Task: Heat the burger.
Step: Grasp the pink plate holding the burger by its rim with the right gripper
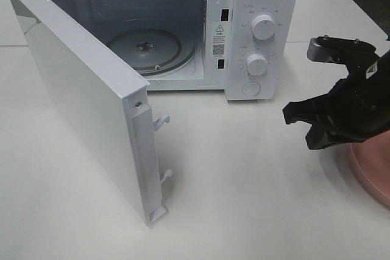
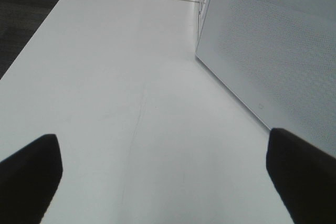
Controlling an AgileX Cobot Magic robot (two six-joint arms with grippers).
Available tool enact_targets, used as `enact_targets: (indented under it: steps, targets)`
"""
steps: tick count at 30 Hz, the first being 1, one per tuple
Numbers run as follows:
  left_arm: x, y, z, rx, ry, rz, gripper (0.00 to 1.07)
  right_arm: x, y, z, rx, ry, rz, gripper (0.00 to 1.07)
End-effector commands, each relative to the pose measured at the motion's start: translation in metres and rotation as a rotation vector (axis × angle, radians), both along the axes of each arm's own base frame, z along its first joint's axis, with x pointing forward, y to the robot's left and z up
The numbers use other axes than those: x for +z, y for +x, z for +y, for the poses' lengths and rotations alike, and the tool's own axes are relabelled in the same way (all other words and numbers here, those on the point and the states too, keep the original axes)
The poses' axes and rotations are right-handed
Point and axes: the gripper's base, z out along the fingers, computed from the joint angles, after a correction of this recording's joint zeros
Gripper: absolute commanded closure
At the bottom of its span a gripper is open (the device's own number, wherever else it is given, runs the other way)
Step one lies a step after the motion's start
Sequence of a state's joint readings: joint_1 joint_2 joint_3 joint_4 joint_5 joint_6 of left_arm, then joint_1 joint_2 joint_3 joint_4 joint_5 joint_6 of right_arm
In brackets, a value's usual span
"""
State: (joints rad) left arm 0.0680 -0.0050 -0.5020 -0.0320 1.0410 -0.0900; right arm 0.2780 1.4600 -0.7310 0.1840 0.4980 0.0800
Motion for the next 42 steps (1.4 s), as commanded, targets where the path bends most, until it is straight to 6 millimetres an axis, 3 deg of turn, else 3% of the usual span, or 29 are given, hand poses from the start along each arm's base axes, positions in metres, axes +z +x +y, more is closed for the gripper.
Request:
enact_targets:
  steps: [1,7,10,11,12,13,14,15,16,17,18,20,29,42]
  targets:
    - [0.0,-0.003,-0.001,0.002,-0.002,-0.028,0.09,0.01,-0.009,-0.01,0.087,-0.104,0.001,1.0]
    - [0.0,-0.003,-0.001,0.002,-0.002,-0.028,0.09,0.013,-0.015,-0.018,0.145,-0.199,0.029,0.97]
    - [0.0,-0.003,-0.001,0.002,-0.002,-0.028,0.09,0.013,-0.016,-0.022,0.175,-0.252,0.034,0.88]
    - [0.0,-0.003,-0.001,0.002,-0.002,-0.028,0.09,0.013,-0.015,-0.023,0.182,-0.268,0.027,0.76]
    - [0.0,-0.003,-0.001,0.002,-0.002,-0.028,0.09,0.013,-0.015,-0.023,0.182,-0.268,0.027,0.76]
    - [0.0,-0.003,-0.001,0.002,-0.002,-0.028,0.09,0.014,-0.015,-0.024,0.186,-0.275,0.021,0.67]
    - [0.0,-0.003,-0.001,0.002,-0.002,-0.028,0.09,0.014,-0.014,-0.024,0.19,-0.28,0.011,0.45]
    - [0.0,-0.003,-0.001,0.002,-0.002,-0.028,0.09,0.014,-0.014,-0.024,0.19,-0.28,0.011,0.45]
    - [0.0,-0.003,-0.001,0.002,-0.002,-0.028,0.09,0.014,-0.013,-0.024,0.191,-0.282,0.007,0.36]
    - [0.0,-0.003,-0.001,0.002,-0.002,-0.028,0.09,0.014,-0.012,-0.024,0.191,-0.284,-0.006,0.14]
    - [0.0,-0.003,-0.001,0.002,-0.002,-0.028,0.09,0.014,-0.012,-0.024,0.191,-0.284,-0.006,0.14]
    - [0.0,-0.003,-0.001,0.002,-0.002,-0.028,0.09,0.014,-0.012,-0.025,0.18,-0.29,-0.008,0.05]
    - [0.0,-0.003,-0.001,0.002,-0.002,-0.028,0.09,0.007,-0.007,-0.038,0.089,-0.318,0.032,0.08]
    - [0.0,-0.003,-0.001,0.002,-0.002,-0.028,0.09,-0.035,0.009,-0.041,0.076,-0.343,0.136,0.12]
